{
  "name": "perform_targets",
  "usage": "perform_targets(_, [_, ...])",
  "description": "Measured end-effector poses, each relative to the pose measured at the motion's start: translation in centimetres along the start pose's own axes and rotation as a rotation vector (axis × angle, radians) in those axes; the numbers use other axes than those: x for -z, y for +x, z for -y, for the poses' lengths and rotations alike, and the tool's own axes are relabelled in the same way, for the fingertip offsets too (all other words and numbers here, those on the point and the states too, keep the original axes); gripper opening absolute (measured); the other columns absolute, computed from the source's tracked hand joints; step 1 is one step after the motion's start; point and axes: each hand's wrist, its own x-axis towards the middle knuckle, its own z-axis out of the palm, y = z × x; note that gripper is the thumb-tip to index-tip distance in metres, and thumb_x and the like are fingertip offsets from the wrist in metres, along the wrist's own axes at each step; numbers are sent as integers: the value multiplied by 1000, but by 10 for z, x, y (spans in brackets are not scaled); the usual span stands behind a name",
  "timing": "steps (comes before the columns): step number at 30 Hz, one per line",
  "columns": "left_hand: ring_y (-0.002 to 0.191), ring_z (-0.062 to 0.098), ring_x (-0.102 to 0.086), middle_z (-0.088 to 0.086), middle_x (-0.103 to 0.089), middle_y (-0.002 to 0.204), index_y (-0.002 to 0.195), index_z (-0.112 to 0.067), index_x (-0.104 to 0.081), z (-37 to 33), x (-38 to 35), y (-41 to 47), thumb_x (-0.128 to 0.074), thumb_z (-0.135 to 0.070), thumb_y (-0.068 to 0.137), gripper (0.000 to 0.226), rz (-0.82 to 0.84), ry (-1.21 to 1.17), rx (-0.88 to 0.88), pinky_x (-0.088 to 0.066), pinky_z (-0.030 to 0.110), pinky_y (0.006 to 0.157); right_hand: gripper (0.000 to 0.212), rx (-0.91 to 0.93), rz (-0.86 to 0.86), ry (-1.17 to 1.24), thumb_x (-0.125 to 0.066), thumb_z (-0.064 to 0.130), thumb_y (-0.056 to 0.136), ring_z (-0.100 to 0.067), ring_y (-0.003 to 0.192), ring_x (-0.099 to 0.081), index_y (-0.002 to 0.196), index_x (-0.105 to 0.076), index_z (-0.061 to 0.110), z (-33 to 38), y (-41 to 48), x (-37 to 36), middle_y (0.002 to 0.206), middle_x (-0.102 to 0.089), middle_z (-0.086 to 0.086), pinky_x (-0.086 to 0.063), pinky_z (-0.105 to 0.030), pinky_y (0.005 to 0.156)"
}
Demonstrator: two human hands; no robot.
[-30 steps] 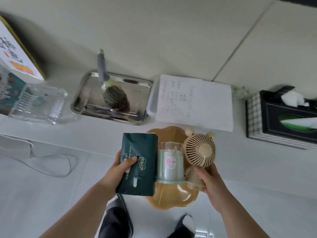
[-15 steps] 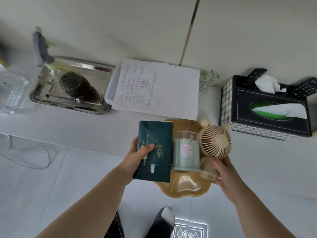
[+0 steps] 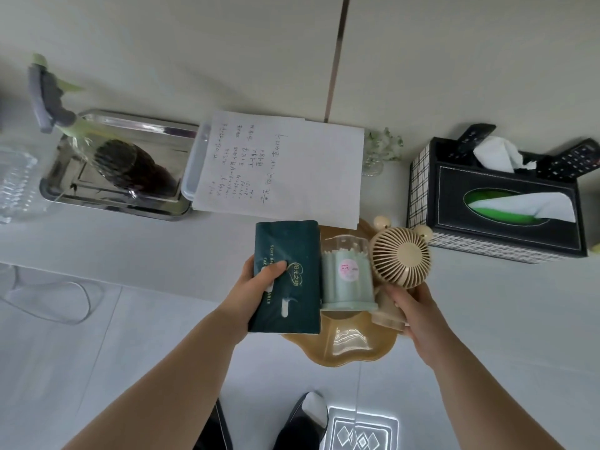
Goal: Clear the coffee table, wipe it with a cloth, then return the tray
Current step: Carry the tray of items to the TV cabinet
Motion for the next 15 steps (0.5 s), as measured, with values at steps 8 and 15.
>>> perform_targets(8, [89,16,-66,-2,-65,106,126,-29,-39,-1,8,-7,-60,-49,56,75,69,-9,-36,-55,28,60,59,22,-35,68,-61,30,80,-22,99,-58,132,-36,21,-2,-3,5,125,-53,-7,-52,-36,70])
perform_targets(15, [91,18,-65,0,-65,107,125,-28,-40,-2,7,-7,-58,-48,67,64,48,-23,-2,-55,28,57,62,50,-53,44,-64,28,78,-15,92,-58,131,-34,20,0,-4,4,126,-50,-5,-50,-23,50])
